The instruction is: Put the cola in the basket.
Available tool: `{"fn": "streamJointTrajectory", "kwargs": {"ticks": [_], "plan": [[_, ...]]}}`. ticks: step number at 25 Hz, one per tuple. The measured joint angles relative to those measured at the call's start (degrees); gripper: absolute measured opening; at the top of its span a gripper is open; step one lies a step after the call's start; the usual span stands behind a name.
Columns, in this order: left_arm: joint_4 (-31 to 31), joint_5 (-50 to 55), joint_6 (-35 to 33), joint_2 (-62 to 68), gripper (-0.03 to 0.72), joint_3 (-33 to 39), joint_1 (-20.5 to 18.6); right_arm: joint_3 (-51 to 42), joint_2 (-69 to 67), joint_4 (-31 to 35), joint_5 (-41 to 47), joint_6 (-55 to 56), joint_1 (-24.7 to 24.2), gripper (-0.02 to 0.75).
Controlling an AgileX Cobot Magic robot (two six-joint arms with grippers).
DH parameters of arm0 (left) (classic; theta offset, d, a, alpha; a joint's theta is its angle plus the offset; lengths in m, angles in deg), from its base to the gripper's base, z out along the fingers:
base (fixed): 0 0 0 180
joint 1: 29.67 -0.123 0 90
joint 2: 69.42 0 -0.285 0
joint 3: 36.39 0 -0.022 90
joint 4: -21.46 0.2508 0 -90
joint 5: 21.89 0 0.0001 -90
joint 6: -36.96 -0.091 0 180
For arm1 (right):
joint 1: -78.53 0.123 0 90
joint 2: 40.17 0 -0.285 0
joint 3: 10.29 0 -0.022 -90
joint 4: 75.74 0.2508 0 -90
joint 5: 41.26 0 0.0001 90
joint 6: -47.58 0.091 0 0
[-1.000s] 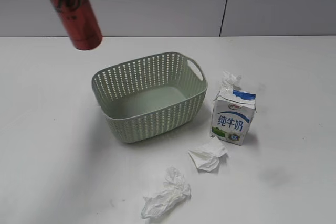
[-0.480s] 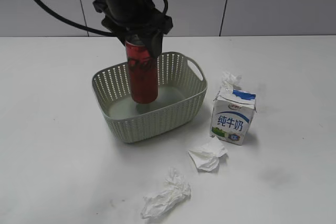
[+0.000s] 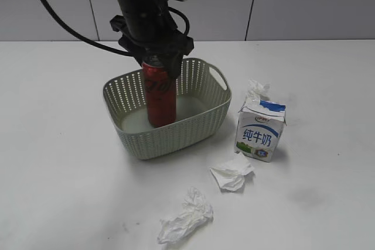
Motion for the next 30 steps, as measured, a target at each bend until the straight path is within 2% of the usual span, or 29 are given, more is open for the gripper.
{"fn": "streamJointTrajectory", "kwargs": {"ticks": [4,7,8,12,16,20,26,30], "plan": [[-2.58,-0.05,-0.06,0.00,0.532,0.00,-0.03,0.00,0.00,0.00,0.00,0.00,0.00,0.572],[-4.88,-0.19,-0.06,-0.37,0.630,-0.10,-0.03,0.00,0.00,0.00,0.00,0.00,0.00,0.572],[-5.16,-0.26,-0.06,-0.76,0.640,-0.10,-0.03,0.00,0.00,0.00,0.00,0.00,0.00,0.572],[-5.04,-0.32,-0.06,-3.53,0.642,-0.22,-0.26,0.00,0.00,0.00,0.00,0.00,0.00,0.572],[-3.80,-0.37,-0.06,-6.99,0.630,-0.22,-2.17,0.00,0.00,0.00,0.00,0.00,0.00,0.572],[-2.23,-0.44,-0.06,-10.81,0.617,-0.29,-6.98,0.00,0.00,0.00,0.00,0.00,0.00,0.572],[-1.54,-0.53,0.13,-14.72,0.592,-0.06,-17.89,0.00,0.00,0.00,0.00,0.00,0.00,0.572],[-1.09,-0.60,0.29,-17.95,0.588,3.76,-24.92,0.00,0.00,0.00,0.00,0.00,0.00,0.572]]}}
